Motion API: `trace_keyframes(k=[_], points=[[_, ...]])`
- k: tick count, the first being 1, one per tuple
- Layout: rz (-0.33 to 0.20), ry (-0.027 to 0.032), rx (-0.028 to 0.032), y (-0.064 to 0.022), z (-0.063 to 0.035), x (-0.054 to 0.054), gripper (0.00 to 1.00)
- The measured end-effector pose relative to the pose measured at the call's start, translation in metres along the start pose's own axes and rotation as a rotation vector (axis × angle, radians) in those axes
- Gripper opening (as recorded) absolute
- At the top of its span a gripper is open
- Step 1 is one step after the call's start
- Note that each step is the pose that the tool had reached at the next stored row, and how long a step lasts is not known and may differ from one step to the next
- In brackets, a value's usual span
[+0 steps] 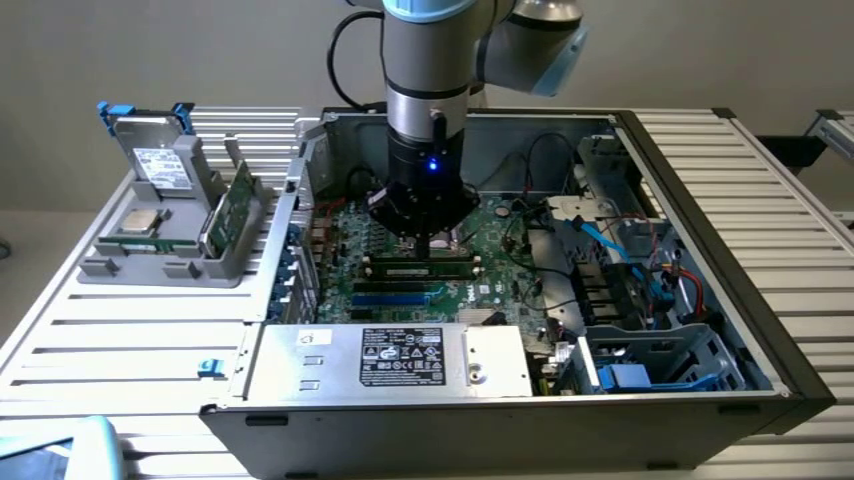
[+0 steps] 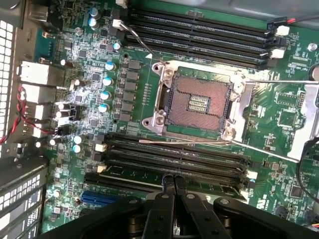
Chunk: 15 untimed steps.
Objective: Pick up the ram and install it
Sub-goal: 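Press down the ram until it locks into place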
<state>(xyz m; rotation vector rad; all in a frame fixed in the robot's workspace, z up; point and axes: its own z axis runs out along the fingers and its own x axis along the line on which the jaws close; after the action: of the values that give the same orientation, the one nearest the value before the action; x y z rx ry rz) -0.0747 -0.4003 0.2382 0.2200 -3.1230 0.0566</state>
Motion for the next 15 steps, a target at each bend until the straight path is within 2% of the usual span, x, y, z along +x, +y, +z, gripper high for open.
trace_keyframes(k=[10,15], points=[[0.101,0.0015,0.0114,0.0,0.0,0.0,0.11],[0.134,0.0029,0.0158,0.0,-0.0004,0.0,0.11]])
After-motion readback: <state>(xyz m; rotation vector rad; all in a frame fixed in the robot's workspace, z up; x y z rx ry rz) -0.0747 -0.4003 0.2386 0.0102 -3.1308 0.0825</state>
